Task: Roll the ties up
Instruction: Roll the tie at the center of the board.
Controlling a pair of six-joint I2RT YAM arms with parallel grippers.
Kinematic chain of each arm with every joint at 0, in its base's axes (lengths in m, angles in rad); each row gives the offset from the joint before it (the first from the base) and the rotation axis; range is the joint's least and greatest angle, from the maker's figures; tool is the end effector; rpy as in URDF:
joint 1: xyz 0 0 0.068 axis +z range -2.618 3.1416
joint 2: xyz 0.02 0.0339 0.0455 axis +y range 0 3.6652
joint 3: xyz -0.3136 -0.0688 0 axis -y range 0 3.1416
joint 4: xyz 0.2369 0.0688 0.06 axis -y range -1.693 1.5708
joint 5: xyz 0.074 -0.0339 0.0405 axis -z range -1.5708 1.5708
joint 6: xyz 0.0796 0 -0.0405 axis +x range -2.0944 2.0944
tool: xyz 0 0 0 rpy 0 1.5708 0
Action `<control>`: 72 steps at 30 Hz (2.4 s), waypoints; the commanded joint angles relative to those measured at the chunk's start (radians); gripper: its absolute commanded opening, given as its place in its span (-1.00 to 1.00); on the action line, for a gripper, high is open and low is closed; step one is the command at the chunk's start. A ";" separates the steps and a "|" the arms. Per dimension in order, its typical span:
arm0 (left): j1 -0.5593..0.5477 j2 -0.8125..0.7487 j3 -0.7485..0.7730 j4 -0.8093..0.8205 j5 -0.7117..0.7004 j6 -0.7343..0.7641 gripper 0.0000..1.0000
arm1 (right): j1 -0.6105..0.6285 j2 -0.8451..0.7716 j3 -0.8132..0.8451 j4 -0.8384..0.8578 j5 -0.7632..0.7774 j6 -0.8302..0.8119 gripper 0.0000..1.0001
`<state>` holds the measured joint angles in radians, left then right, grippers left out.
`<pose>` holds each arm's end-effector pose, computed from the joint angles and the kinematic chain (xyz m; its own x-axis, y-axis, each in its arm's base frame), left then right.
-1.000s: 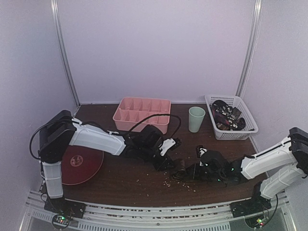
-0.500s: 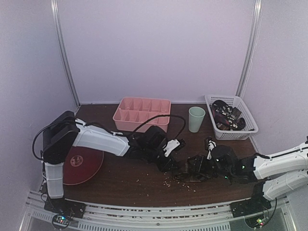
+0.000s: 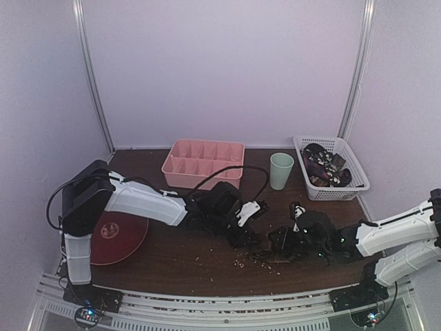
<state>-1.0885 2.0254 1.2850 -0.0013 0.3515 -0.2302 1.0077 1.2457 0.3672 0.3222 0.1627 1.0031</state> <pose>0.1996 -0.4404 0.1793 -0.5217 0.5347 -0.6648 0.8530 0.3416 -0.3947 0.1426 0.2018 0.1861 -0.7932 0.3021 -0.5287 -0.1715 0.7223 0.6700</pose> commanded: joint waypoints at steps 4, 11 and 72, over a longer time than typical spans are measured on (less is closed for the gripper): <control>-0.007 -0.002 0.002 0.052 -0.020 -0.010 -0.43 | -0.002 0.000 -0.098 0.092 -0.050 0.042 -0.47; -0.007 -0.072 -0.054 0.086 -0.071 -0.026 -0.30 | -0.001 0.040 -0.129 0.180 -0.074 0.030 -0.46; 0.118 -0.081 -0.285 0.273 -0.084 -0.192 -0.38 | 0.051 0.141 -0.001 0.027 0.014 0.057 -0.37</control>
<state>-0.9695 1.8965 0.9680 0.1982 0.2497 -0.4038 1.0679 1.3678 0.3870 0.3901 0.1749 1.0859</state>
